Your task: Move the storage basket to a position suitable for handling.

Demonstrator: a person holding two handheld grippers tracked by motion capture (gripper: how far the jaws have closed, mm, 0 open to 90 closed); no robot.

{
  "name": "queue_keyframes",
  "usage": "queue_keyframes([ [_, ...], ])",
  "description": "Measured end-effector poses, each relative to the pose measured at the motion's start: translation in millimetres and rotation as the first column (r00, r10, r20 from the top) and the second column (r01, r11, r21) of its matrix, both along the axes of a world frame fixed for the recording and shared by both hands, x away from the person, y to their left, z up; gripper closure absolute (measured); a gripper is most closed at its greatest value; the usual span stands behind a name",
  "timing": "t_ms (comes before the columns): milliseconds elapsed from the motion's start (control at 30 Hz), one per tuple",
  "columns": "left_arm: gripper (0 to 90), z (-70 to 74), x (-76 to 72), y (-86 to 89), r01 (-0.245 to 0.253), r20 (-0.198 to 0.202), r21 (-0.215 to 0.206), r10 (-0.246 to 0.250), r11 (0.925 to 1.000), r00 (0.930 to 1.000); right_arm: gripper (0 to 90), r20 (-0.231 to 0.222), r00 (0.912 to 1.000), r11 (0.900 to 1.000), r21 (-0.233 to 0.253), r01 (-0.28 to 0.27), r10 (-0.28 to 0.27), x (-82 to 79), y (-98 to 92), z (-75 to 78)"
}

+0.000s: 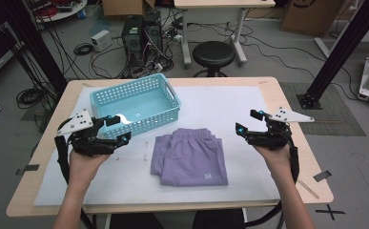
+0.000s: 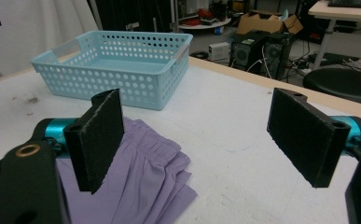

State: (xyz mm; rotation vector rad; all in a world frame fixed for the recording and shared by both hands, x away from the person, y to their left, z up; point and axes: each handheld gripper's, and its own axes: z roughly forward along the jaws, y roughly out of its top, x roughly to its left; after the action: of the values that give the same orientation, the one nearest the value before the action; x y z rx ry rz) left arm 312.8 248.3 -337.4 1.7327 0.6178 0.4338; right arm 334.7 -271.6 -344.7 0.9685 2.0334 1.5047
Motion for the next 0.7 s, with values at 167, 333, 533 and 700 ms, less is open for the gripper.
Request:
queue_keyframes([
  [167,26.1,-1.5,0.6,1.4,-0.014,-0.004,-0.001,0.014,0.9999,0.9999,19.4,0.002,1.0000,1.000,-0.002,0.004,-0.004,-0.5,-0.4,0.2],
  [333,26.1,-3.2,1.4,7.5,-0.037,-0.006,-0.005,0.037,0.9993,0.9993,19.4,0.004,1.0000,1.000,-0.005,0.005,-0.005,0.4,0.5,-0.9],
  [533,26.1,-6.5,2.6,18.2,-0.074,-0.011,-0.007,0.074,0.9972,0.9972,19.4,0.002,0.9999,1.000,-0.009,0.011,-0.011,1.3,0.2,-1.8],
  [700,26.0,-10.4,3.5,27.7,-0.103,-0.023,-0.009,0.103,0.9947,0.9945,19.4,0.006,0.9998,1.000,-0.004,0.017,-0.017,1.5,0.7,-1.3],
])
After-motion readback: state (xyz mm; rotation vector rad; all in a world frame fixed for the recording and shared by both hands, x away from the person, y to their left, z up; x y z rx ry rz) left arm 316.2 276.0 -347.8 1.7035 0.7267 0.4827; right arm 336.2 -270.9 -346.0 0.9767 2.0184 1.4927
